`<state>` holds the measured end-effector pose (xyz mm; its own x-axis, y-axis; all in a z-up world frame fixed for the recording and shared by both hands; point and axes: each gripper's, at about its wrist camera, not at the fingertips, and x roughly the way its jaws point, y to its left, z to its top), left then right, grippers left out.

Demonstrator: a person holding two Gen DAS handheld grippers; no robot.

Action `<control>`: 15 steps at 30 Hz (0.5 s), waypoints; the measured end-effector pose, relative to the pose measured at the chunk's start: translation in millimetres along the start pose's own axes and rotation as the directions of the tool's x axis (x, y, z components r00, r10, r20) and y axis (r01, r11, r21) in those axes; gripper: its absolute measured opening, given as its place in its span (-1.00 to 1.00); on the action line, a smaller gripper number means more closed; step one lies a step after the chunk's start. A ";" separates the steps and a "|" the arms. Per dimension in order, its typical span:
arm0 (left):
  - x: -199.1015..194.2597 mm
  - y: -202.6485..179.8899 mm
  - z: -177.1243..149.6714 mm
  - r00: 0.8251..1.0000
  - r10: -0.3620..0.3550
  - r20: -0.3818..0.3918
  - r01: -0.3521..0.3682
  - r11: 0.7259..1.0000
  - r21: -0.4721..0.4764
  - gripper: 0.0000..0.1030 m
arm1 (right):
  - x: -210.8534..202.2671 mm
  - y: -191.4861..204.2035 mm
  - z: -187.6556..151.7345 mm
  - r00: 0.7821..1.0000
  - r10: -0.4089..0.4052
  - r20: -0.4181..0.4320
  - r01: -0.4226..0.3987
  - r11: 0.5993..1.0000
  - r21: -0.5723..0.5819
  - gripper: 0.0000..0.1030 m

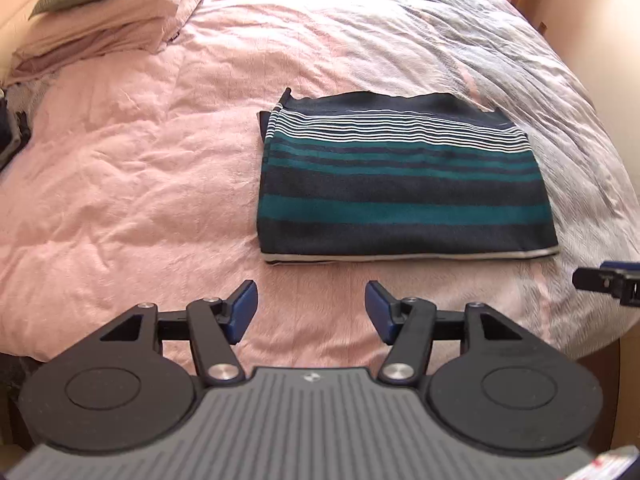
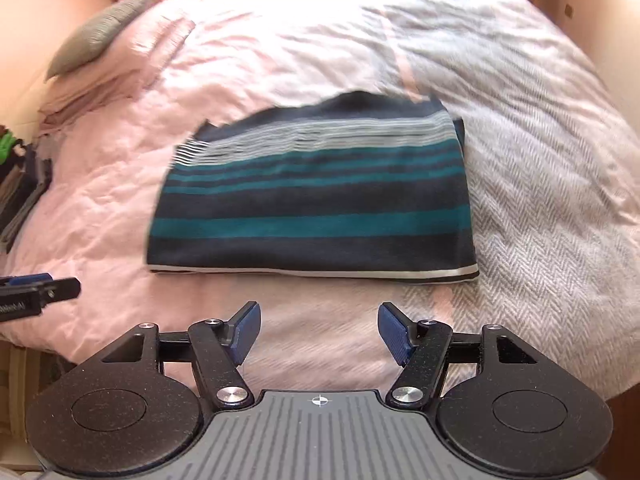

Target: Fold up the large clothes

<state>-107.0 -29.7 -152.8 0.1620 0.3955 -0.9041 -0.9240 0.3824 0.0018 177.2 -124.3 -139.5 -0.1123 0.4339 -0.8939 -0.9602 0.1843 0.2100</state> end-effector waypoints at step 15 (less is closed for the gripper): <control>-82.6 5.8 -46.7 0.995 -0.052 0.085 0.049 0.998 0.044 0.29 | -65.3 43.9 -59.0 0.999 -0.028 0.047 0.029 0.999 -0.023 0.21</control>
<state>-141.9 -99.1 -98.1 0.2390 0.4445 -0.8633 -0.8990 0.4374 -0.0237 127.3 -196.5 -95.2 -0.0730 0.4691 -0.8801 -0.9687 0.1764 0.1744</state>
